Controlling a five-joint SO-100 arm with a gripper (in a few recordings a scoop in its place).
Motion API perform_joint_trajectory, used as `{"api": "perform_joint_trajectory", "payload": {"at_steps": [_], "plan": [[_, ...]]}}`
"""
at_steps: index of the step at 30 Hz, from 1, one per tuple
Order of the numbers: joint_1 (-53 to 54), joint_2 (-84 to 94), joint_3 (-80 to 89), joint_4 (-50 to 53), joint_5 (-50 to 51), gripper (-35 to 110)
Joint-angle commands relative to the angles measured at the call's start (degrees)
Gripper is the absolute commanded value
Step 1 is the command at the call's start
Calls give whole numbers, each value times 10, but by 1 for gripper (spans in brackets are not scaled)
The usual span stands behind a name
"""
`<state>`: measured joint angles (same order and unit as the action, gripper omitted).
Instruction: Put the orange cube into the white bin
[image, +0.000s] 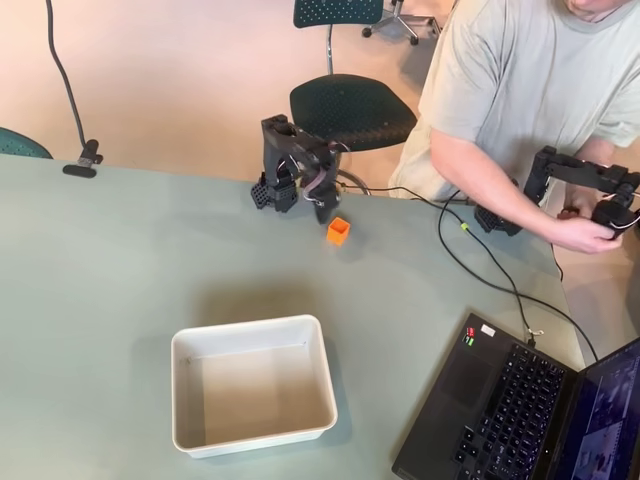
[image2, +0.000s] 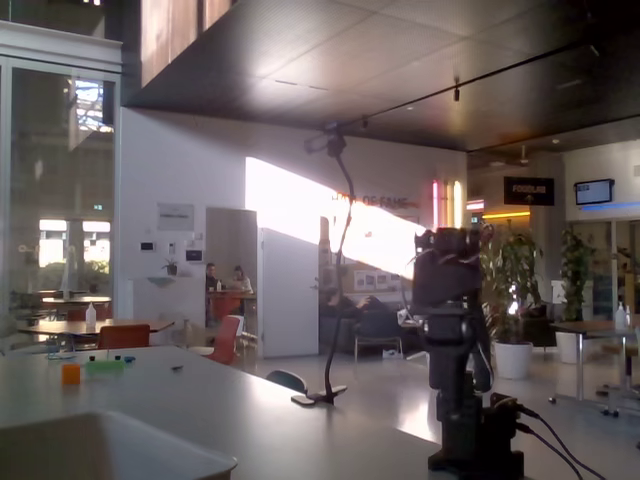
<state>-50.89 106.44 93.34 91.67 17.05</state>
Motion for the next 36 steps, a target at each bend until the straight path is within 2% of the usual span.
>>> {"api": "perform_joint_trajectory", "payload": {"at_steps": [1,6,9,17,23,27,31,36], "plan": [[-56,-3,-22,1,4,-2],[-128,-4,-22,4,14,-2],[-163,-4,-22,4,35,3],[-220,-5,7,6,48,41],[-221,-4,59,6,48,69],[-221,-6,89,8,48,84],[-218,-50,117,8,47,91],[-213,-119,119,6,48,92]]}}
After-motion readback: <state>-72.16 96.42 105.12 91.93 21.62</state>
